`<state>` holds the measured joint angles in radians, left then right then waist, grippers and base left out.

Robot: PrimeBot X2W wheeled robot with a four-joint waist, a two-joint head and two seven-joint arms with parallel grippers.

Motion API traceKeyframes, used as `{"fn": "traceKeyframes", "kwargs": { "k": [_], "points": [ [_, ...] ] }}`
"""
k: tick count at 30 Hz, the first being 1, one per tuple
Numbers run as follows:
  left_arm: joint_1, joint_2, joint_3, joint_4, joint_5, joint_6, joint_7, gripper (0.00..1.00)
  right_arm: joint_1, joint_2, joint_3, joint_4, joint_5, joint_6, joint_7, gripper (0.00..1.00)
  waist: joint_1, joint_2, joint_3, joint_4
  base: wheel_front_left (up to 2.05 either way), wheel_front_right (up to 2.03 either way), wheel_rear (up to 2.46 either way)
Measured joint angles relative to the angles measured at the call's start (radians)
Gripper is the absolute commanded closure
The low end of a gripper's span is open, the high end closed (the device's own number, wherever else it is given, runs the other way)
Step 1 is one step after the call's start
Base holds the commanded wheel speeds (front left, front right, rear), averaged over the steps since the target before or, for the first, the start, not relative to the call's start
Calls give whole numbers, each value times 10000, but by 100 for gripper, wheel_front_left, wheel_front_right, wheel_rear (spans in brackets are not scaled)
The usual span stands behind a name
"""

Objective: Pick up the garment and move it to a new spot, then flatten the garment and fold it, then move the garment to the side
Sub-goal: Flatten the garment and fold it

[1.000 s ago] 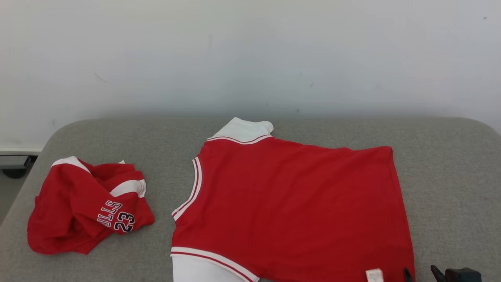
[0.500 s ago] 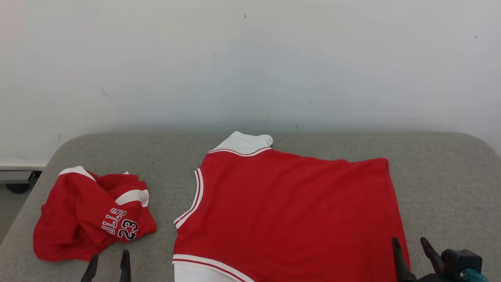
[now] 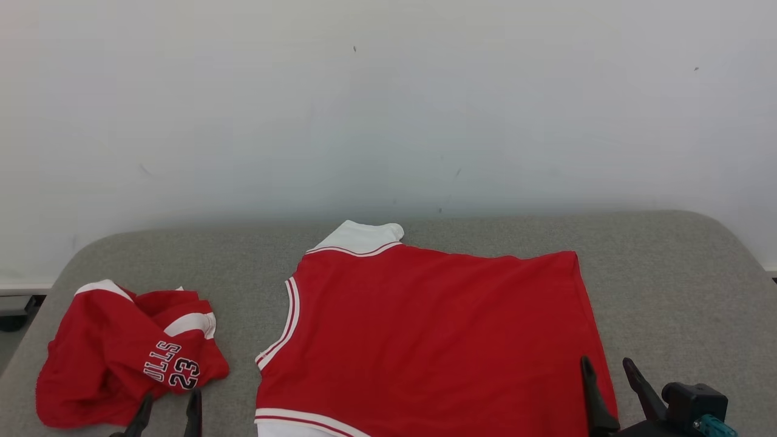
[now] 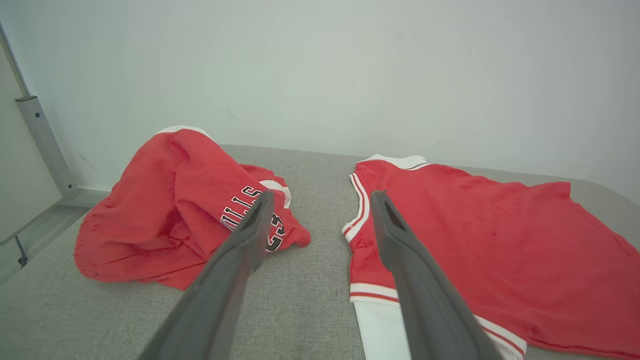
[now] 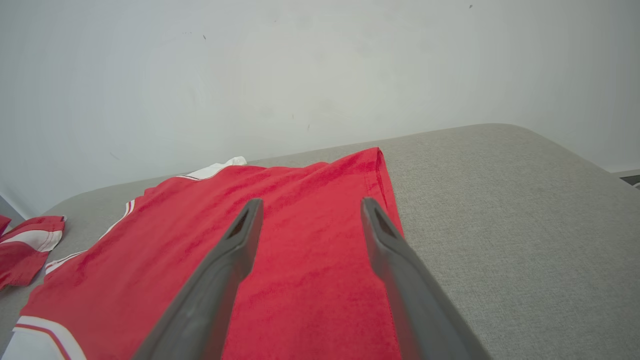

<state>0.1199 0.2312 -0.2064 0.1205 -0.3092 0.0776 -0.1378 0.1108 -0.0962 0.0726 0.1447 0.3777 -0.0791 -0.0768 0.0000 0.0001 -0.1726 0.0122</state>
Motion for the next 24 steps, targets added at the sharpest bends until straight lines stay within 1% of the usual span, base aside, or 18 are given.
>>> {"fn": "traceKeyframes", "kwargs": {
  "k": [6, 10, 19, 24],
  "points": [
    [155, 132, 117, -82, 6, 29, 410, 0, -8, -48, 105, 134, -12, 17, 63, 0, 0, 0, 21, -42, 0, 0, 0],
    [395, 142, 98, -119, 6, 105, 644, 0, 12, -88, 92, 159, -12, 17, 63, 0, 0, 0, 48, -64, 0, 0, 0],
    [402, 169, 4, -416, 25, 117, 1030, 0, 15, -165, 92, 221, -92, 13, 100, 0, 0, 0, 86, -73, 0, 0, 0],
    [407, 174, -58, -522, 207, 159, 1214, 0, 15, -180, 113, 232, -98, 13, 151, 0, 0, 0, 104, -76, 0, 0, 0]
  ]
}}
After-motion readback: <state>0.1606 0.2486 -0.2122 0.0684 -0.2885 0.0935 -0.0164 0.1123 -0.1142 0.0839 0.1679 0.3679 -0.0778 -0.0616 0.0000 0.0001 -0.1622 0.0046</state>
